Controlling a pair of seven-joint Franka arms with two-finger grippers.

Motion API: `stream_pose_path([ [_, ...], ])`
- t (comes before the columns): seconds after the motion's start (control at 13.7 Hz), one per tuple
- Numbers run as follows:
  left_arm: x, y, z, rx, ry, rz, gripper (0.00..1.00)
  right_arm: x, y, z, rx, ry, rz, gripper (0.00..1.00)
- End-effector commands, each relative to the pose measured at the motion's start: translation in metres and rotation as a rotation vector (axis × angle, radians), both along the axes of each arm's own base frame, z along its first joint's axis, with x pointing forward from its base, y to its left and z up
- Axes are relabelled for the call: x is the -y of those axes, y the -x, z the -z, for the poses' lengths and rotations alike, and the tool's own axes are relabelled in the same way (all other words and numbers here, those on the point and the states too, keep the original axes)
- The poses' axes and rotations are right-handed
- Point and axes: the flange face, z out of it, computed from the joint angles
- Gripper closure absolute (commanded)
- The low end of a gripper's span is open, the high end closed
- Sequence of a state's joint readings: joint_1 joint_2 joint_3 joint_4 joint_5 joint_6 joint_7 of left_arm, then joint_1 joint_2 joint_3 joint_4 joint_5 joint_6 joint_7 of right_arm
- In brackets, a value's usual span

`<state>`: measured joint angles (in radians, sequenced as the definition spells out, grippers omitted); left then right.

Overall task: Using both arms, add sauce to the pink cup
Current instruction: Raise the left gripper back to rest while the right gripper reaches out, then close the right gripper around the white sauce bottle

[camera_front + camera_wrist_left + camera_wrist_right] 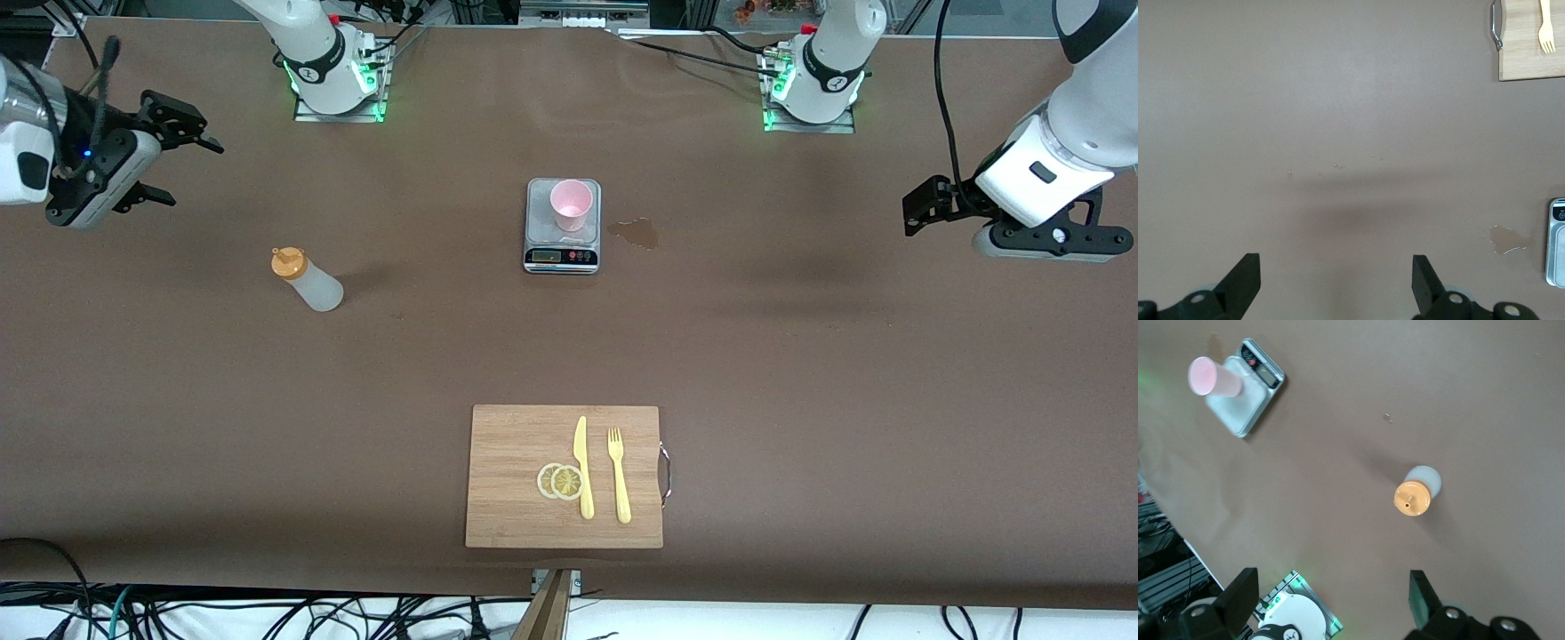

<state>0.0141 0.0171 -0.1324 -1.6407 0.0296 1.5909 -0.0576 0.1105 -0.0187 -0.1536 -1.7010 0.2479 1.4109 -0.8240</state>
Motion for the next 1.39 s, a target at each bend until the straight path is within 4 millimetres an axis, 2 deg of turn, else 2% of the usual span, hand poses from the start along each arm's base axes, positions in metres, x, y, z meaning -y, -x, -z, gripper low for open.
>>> stream_pose_path([
  [0.0,-0.006,-0.006,0.001,0.0,0.006,0.057,0.0,0.042,-0.003,0.023,0.036,-0.153,-0.117,0.0],
  [0.07,-0.006,-0.006,-0.001,0.005,0.007,0.057,0.0,0.054,-0.008,0.033,0.061,-0.204,-0.174,0.0],
  [0.22,-0.006,-0.007,0.0,0.003,0.007,0.057,0.0,0.086,-0.016,0.066,0.111,-0.322,-0.276,0.0],
  [0.44,-0.004,-0.007,0.0,0.005,0.007,0.06,0.0,0.126,-0.014,0.112,0.179,-0.465,-0.372,0.0],
  [0.73,-0.007,-0.007,0.0,0.003,0.007,0.059,0.0,0.167,-0.013,0.207,0.254,-0.688,-0.471,0.0],
  [0.95,-0.005,-0.009,0.001,0.006,0.008,0.062,0.0,0.18,-0.01,0.248,0.341,-0.8,-0.571,0.0],
  [1.17,0.003,-0.008,0.0,0.009,0.014,0.069,0.0,0.184,-0.011,0.304,0.487,-0.935,-0.636,0.0],
  [1.31,0.003,-0.008,-0.001,0.01,0.013,0.075,0.0,0.182,-0.008,0.335,0.488,-1.025,-0.62,0.0],
])
